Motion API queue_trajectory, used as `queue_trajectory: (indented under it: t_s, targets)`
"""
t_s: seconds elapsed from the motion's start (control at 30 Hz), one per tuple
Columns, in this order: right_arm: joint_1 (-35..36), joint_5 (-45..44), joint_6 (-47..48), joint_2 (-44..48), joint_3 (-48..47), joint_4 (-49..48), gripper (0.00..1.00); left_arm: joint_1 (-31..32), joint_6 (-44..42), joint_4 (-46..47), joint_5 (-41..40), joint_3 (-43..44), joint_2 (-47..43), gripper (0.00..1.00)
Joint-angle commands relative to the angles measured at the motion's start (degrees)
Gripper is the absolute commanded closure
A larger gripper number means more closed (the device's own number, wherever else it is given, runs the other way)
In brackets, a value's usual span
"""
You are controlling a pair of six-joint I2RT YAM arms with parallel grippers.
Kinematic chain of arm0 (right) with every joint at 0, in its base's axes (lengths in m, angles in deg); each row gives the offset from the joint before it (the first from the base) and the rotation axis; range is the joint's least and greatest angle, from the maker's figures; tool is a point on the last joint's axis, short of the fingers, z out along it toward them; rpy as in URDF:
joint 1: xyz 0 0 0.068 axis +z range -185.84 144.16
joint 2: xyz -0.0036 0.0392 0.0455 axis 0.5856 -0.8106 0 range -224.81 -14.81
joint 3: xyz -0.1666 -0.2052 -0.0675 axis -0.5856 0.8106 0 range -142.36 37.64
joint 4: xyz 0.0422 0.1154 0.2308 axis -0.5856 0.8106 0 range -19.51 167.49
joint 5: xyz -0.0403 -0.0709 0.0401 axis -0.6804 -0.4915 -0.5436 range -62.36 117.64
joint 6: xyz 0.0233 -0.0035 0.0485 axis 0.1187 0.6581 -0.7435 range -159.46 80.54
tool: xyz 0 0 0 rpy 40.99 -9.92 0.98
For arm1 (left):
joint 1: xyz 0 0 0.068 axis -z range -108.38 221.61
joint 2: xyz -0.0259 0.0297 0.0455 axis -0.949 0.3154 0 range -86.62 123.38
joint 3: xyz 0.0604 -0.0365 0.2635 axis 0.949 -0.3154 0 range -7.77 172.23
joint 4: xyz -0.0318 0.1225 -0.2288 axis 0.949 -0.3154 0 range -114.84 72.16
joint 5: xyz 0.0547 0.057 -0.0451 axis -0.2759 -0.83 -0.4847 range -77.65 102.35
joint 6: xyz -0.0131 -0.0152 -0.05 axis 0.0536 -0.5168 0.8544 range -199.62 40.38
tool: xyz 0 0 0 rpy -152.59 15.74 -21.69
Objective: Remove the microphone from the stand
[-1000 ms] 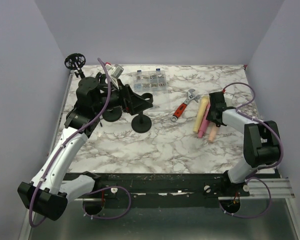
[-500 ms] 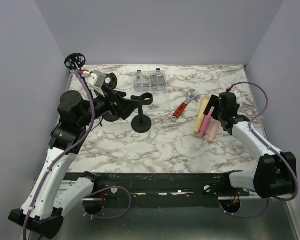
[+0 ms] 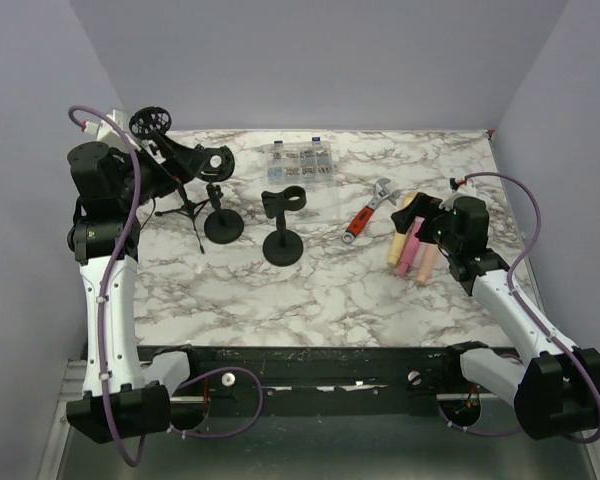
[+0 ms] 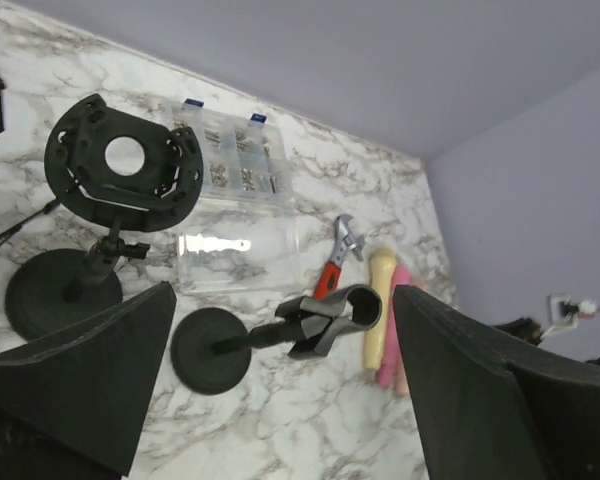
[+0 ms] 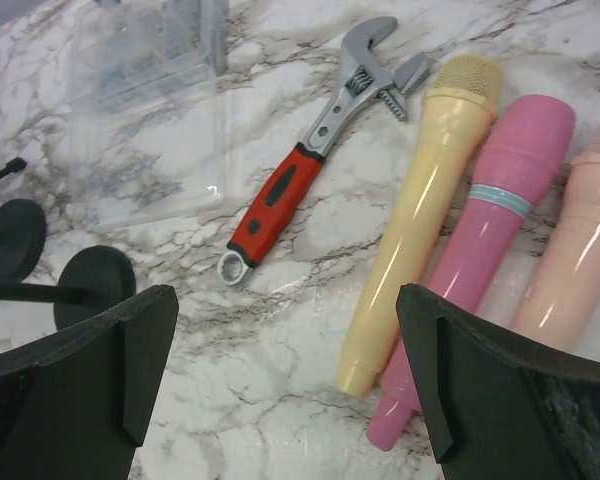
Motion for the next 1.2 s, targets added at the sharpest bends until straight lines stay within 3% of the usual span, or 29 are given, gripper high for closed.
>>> queue_trajectory:
  t_s: [0.0, 0.1, 0.33, 0.43, 0.7, 0.87, 1.0, 1.17]
  targets:
    - [-0.22, 7.09, -1.4, 1.3, 1.38, -3.83, 0.0, -9.35, 22.54, 15.58, 10.98, -7.14, 2.92, 0.16]
    - [-0.23, 8.06, -1.78, 2.19, 1.82, -4.39, 0.0, -10.87, 27.58, 22.51, 10.28, -9.04, 4.54, 0.18]
    - [1.04, 8.17, -1.94, 3.34, 2.42, -5.36, 0.0, -11.81, 25.25, 16.92, -3.15, -7.3, 6.0, 0.18]
    - [1.32, 8.06, -2.0, 3.23, 2.72, -5.75, 0.0, -12.04, 25.46, 16.75, -8.89, -8.0, 6.03, 0.1]
    - [1.39, 7.64, -2.2, 2.73, 3.09, -6.35, 0.0, -11.96, 23.48, 15.9, -11.41, -5.67, 8.74, 0.12]
    - [1.42, 7.68, -2.04, 2.25, 3.18, -6.51, 0.0, -11.93, 14.91, 18.41, -14.47, -6.83, 7.17, 0.09]
    - [1.42, 10.4, -1.79, 1.47, 3.42, -8.05, 0.0, -11.62, 7.77, 13.92, -16.8, -4.23, 6.89, 0.09]
    - [1.42, 12.62, -1.57, 0.25, 3.43, -9.28, 0.0, -10.28, -0.37, 28.34, -17.3, -17.78, 0.84, 0.11]
